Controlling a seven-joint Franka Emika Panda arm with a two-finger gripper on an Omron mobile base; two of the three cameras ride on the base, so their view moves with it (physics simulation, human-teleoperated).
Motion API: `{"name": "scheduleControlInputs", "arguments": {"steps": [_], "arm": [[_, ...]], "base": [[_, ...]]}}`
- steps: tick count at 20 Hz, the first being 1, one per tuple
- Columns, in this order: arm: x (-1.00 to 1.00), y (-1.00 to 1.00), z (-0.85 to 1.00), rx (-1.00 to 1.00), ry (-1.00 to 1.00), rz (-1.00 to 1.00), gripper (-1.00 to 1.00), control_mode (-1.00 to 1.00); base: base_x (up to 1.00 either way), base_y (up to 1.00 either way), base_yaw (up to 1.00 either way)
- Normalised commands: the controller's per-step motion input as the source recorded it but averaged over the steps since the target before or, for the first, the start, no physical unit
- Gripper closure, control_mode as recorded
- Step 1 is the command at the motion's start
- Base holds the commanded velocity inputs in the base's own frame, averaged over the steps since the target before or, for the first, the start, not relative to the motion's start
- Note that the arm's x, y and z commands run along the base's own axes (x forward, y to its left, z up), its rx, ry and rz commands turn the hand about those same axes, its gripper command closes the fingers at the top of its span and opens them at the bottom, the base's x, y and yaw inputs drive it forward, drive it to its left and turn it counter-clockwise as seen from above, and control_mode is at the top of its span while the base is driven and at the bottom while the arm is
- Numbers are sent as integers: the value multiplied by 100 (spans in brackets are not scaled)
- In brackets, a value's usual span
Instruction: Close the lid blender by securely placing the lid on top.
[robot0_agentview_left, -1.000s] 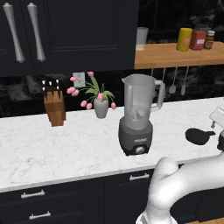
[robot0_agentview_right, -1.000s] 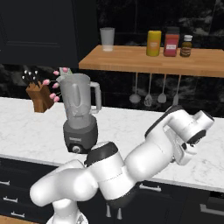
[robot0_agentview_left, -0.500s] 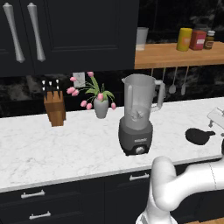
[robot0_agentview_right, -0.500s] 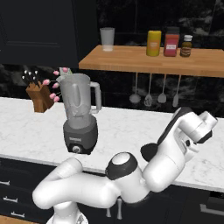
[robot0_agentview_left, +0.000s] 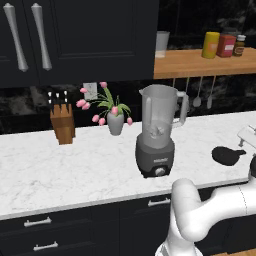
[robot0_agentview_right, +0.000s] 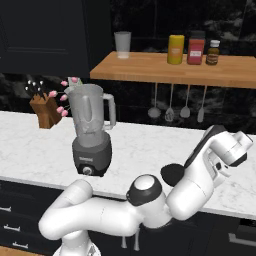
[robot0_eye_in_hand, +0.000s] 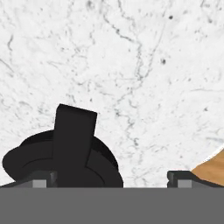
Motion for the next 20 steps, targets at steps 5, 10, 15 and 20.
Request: {"name": "scheduleControlInputs", "arguments": {"steps": [5, 10, 15, 20], "arm": [[0, 21, -9, -2, 0, -1, -100, -100], [1, 7, -8, 0, 2, 0, -100, -100], [2, 0, -12, 0, 1, 0, -100, -100], [7, 0, -16, -1, 2, 0, -100, -100]], "base": [[0, 0, 0], [0, 0, 0], [0, 0, 0], [0, 0, 0]]}}
